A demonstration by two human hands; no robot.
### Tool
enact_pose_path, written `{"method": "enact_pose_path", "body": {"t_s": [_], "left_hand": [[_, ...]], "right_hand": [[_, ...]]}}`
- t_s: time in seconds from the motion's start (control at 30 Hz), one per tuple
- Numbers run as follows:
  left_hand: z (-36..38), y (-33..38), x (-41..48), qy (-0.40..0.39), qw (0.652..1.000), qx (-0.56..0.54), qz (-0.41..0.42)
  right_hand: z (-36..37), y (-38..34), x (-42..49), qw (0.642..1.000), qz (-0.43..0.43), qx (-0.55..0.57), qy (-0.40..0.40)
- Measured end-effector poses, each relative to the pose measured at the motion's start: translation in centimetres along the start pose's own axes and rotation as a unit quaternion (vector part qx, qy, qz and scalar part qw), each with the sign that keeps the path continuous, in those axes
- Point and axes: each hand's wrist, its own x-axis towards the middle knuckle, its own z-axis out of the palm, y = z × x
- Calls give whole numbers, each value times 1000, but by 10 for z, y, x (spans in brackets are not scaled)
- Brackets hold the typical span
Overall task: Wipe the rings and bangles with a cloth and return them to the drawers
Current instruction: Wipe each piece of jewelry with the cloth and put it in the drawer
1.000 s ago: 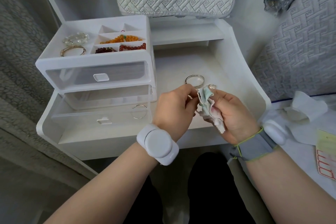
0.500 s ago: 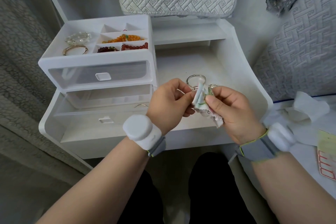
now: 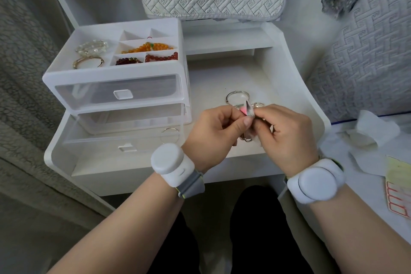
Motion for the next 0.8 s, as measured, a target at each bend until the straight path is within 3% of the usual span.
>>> {"method": "enact_pose_path", "body": {"t_s": [0.1,0.2,0.3,0.37,0.4,0.47,0.57,0.8], "left_hand": [[0,1,1,12,999,-31,-4],[0,-2,0,27,998,-49,-1],[-1,-5,-4,29,997,-77,2],[-1,-8,-7,26,995,-98,1],[-2,-9,-7,24,995,-101,0],[-3,-9,-6,15,994,-104,-16],[-5,-5,-2,-3,992,-110,-64],[-6,4,-2,-10,992,-106,-68]], "right_hand": [[4,-1,1,1000,28,0,2],[10,-8,0,984,145,102,-32],[12,-15,-3,901,296,295,-114],[11,-12,-5,871,322,339,-152],[9,-10,-5,878,311,326,-161],[7,-4,-4,927,252,233,-150],[4,-5,1,985,131,65,-87],[8,-12,2,998,10,-59,-16]]}}
